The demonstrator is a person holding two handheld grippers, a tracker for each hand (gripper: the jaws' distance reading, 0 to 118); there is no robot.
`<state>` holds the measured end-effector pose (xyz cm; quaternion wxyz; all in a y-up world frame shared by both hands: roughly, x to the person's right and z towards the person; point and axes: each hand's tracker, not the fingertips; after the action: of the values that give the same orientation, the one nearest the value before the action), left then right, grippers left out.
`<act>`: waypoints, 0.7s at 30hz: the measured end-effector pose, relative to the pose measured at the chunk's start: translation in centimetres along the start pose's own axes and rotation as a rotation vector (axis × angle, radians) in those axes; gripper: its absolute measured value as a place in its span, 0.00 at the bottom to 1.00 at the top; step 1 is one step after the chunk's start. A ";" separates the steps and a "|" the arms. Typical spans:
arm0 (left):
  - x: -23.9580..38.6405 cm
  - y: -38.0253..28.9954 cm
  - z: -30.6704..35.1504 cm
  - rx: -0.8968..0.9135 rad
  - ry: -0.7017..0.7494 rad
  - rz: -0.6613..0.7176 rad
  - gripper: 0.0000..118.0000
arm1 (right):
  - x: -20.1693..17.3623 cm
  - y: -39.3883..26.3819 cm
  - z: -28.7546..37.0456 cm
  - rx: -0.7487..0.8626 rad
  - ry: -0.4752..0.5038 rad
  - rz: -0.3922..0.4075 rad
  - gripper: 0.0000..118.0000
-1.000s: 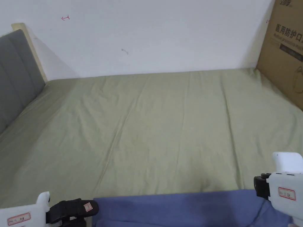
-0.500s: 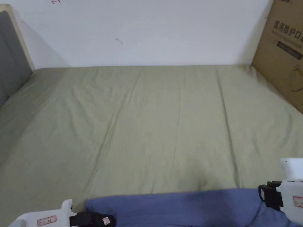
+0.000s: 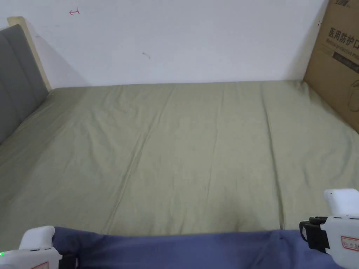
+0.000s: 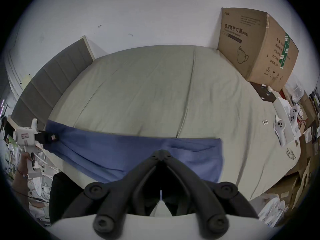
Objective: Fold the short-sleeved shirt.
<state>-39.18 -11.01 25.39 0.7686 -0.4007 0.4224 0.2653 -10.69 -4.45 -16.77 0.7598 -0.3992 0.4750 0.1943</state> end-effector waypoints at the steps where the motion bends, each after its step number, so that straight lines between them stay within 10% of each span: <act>1: 1.3 0.0 0.4 0.001 0.075 -0.054 0.05 | 0.1 -0.2 0.1 0.002 0.002 0.008 0.00; 9: 13.1 1.6 -1.1 -0.090 -0.573 0.102 0.05 | 1.4 -1.4 1.0 0.014 0.035 -0.020 0.00; 12: 17.6 1.9 -3.7 -0.142 -0.588 0.069 0.07 | 1.8 -1.8 1.7 0.018 0.033 -0.030 0.00; 17: 20.8 1.4 -7.0 -0.266 -0.671 0.115 0.71 | 2.9 -2.6 2.0 0.024 0.026 -0.057 0.00; 21: 19.5 1.7 -5.4 -0.180 -0.644 0.069 0.90 | 3.2 -2.7 2.1 0.024 0.025 -0.071 0.00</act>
<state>-33.00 -13.34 6.22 0.8146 -0.3480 0.1463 0.4403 -6.19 -4.70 -17.97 0.7650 -0.4088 0.4724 0.1564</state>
